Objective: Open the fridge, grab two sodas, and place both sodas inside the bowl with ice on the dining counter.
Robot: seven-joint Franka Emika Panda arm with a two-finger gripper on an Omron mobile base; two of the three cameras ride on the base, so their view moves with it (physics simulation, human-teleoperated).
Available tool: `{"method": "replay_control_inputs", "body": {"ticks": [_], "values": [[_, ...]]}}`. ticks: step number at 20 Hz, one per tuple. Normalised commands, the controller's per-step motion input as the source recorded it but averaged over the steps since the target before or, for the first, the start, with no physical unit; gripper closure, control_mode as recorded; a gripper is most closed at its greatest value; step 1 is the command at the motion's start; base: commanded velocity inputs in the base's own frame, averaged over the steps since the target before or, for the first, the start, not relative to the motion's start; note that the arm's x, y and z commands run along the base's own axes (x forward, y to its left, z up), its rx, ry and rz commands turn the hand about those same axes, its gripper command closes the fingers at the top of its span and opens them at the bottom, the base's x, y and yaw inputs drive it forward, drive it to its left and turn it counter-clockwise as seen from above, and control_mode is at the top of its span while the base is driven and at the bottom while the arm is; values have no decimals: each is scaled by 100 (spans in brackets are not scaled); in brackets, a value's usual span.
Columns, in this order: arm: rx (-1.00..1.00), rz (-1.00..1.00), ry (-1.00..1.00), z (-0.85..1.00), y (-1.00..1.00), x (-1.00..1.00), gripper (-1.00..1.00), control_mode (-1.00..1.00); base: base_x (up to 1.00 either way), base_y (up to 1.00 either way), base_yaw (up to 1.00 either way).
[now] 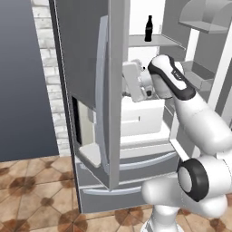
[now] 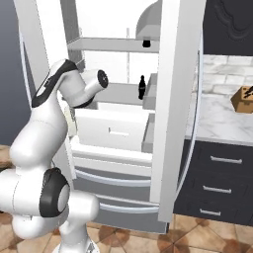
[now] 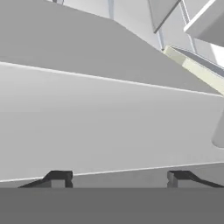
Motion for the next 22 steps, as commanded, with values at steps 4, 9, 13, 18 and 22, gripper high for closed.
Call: {"method": "replay_control_inputs", "body": {"ticks": [4,9,13,18,22], "values": [[0,4,0,-7,72,-43,-100,-100,0,0,0],[0,1,0,-11,76,-43,-100,-100,0,0,0],[0,0,0,-6,77,-29,-100,-100,0,0,0],[0,0,0,-4,82,-22,-100,-100,0,0,0],[0,0,0,0,81,-13,-100,-100,0,0,0]]}}
